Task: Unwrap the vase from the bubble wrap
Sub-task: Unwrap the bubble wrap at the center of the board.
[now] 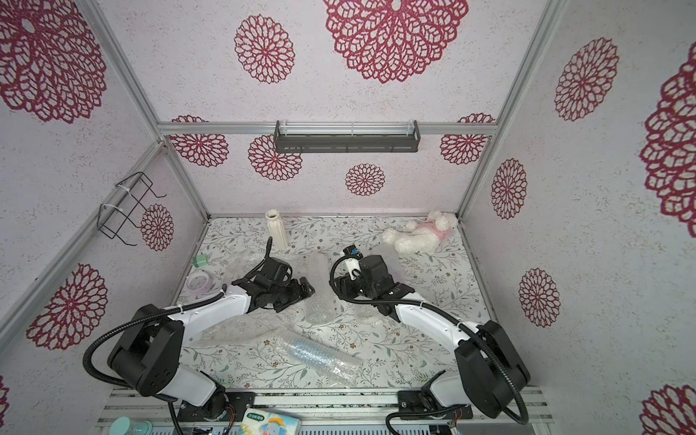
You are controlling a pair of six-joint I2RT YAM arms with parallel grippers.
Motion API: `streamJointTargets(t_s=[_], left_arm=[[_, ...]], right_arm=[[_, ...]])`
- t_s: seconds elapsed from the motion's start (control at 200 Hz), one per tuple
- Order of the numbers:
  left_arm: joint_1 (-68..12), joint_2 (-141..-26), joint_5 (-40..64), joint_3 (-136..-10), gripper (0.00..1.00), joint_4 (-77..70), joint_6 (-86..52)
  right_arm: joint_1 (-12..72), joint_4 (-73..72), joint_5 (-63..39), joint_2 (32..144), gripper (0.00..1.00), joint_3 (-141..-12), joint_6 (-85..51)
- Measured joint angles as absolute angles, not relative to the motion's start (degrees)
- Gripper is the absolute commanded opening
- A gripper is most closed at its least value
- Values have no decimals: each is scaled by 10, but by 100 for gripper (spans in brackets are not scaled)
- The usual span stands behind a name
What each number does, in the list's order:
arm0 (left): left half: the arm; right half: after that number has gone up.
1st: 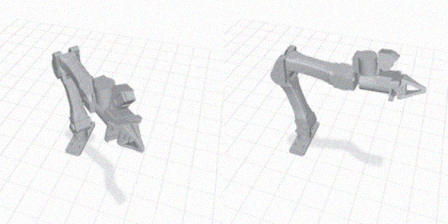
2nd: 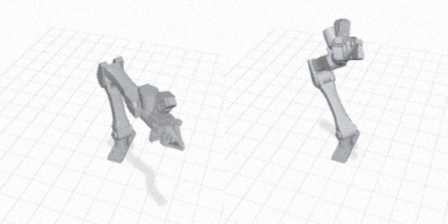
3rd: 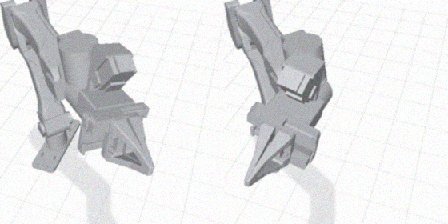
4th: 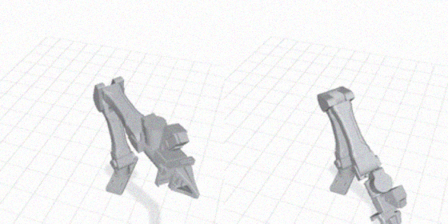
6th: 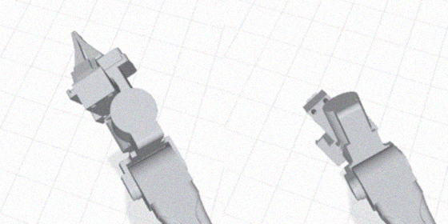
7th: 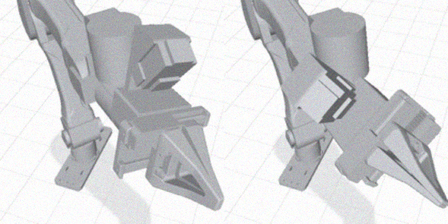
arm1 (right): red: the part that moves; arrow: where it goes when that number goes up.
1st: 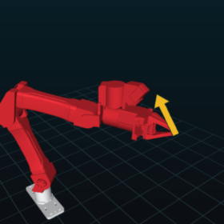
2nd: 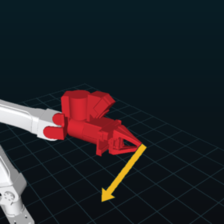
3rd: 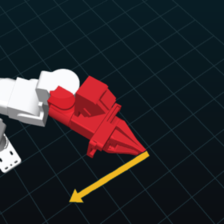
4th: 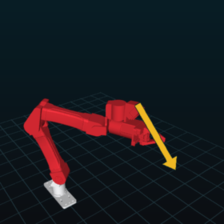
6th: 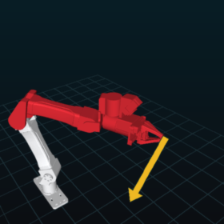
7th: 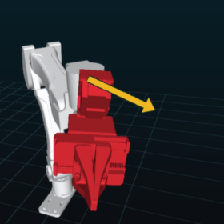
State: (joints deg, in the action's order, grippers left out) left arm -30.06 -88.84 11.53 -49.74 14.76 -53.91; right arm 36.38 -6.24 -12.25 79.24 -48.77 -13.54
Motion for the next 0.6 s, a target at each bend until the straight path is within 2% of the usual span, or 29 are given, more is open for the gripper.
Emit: streamJointTargets(t_s=[0.415,0.6], left_arm=[[-277,-864,163,-441,96,46,-549],[-198,-830,172,-450,87,69,-533]], right_arm=[[340,-117,-121,940,64,-577,-136],[339,-122,-120,952,63,-590,-136]])
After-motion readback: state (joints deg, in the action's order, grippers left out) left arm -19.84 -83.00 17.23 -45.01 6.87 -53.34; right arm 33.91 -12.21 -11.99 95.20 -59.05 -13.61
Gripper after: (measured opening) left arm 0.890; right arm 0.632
